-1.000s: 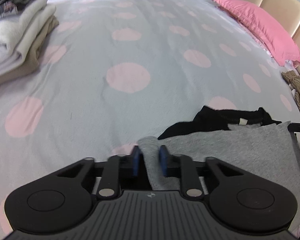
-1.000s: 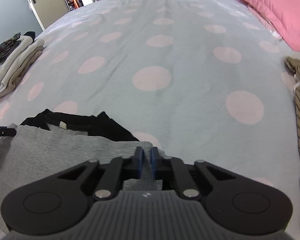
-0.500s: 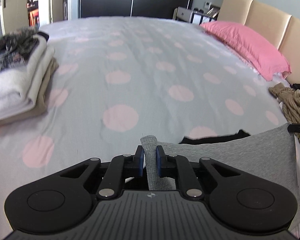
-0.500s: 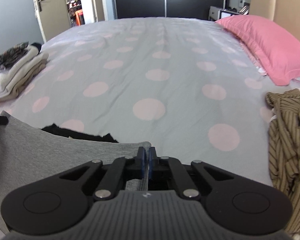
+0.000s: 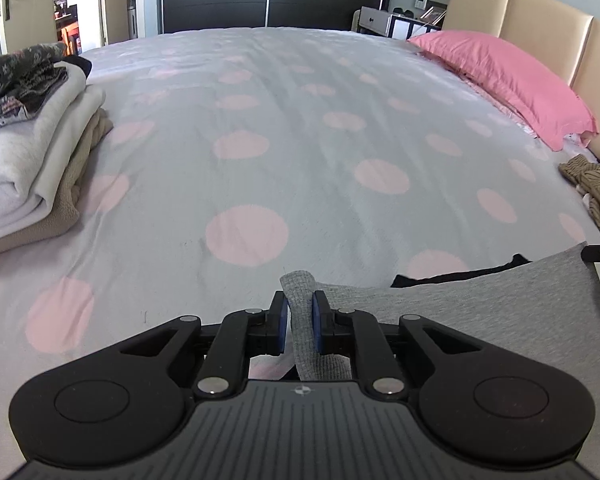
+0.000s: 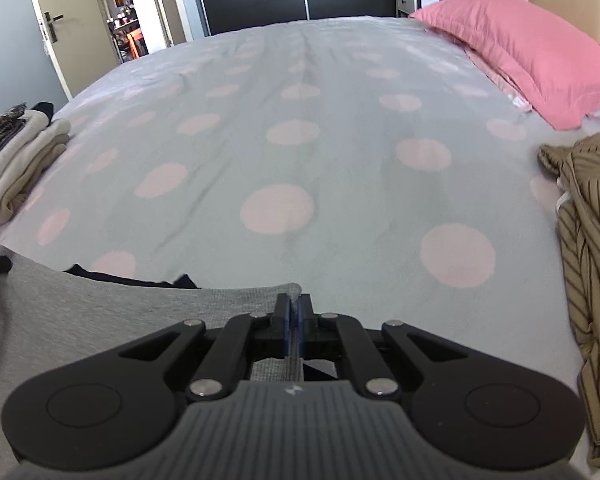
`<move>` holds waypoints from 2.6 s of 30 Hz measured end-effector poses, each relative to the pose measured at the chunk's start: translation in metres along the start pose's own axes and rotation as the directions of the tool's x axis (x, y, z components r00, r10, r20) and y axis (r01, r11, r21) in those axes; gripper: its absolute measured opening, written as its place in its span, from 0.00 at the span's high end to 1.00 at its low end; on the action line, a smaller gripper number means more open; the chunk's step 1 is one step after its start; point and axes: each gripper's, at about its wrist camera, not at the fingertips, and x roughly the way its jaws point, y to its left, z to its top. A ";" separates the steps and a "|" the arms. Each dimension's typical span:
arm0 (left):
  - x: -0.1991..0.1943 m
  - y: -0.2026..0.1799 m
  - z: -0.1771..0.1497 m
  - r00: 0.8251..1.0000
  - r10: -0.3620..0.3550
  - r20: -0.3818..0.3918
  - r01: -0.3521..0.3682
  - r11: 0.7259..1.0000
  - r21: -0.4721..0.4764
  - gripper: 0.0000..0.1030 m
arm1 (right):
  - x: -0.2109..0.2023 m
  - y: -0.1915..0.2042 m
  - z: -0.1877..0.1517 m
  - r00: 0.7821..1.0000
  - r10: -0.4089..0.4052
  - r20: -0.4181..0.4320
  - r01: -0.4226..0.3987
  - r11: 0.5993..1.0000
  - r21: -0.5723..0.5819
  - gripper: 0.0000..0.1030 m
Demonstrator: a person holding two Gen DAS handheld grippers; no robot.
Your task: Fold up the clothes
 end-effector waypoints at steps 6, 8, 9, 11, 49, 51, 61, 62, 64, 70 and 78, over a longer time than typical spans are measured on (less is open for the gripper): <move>-0.006 -0.001 -0.004 1.000 0.026 0.003 -0.026 1.000 0.001 0.63 | -0.001 0.001 0.000 1.000 -0.011 0.003 0.011 1.000 0.014 0.86; -0.014 -0.002 -0.005 1.000 0.031 0.001 -0.031 1.000 -0.004 0.56 | -0.006 0.003 0.001 1.000 -0.018 0.000 0.018 1.000 0.006 0.84; -0.018 -0.002 -0.006 1.000 0.030 -0.003 -0.030 1.000 -0.006 0.56 | -0.009 0.004 0.001 1.000 -0.019 0.000 0.019 1.000 0.002 0.83; -0.026 -0.003 -0.007 1.000 0.027 -0.011 -0.027 1.000 -0.010 0.56 | -0.016 0.007 0.000 1.000 -0.017 -0.005 0.017 1.000 -0.005 0.82; -0.123 -0.059 -0.150 0.966 0.049 -0.255 0.018 0.967 0.255 0.95 | -0.108 0.060 -0.155 0.983 0.058 -0.174 -0.069 0.996 -0.053 0.81; -0.119 -0.056 -0.152 0.956 0.082 -0.282 -0.009 0.968 0.251 0.96 | -0.107 0.058 -0.157 0.983 0.045 -0.181 -0.056 0.997 -0.054 0.81; -0.111 -0.039 -0.154 0.924 0.137 -0.358 -0.075 0.980 0.182 0.98 | -0.104 0.049 -0.157 0.979 0.014 -0.205 -0.022 0.999 -0.036 0.81; -0.113 -0.036 -0.152 0.929 0.124 -0.349 -0.072 0.985 0.157 0.92 | -0.104 0.048 -0.156 0.980 0.015 -0.201 -0.021 0.999 -0.030 0.81; -0.119 -0.031 -0.146 0.941 0.106 -0.322 -0.075 0.991 0.106 0.86 | -0.107 0.042 -0.150 0.982 0.023 -0.187 -0.022 1.000 0.010 0.78; -0.135 -0.015 -0.118 0.988 0.029 -0.154 -0.042 0.996 -0.083 0.57 | -0.112 0.013 -0.128 0.989 0.046 -0.138 -0.021 0.983 0.181 0.64; -0.113 -0.009 -0.079 0.997 -0.036 -0.068 0.023 0.980 -0.196 0.35 | -0.091 -0.021 -0.096 0.991 0.055 -0.125 -0.009 0.941 0.339 0.52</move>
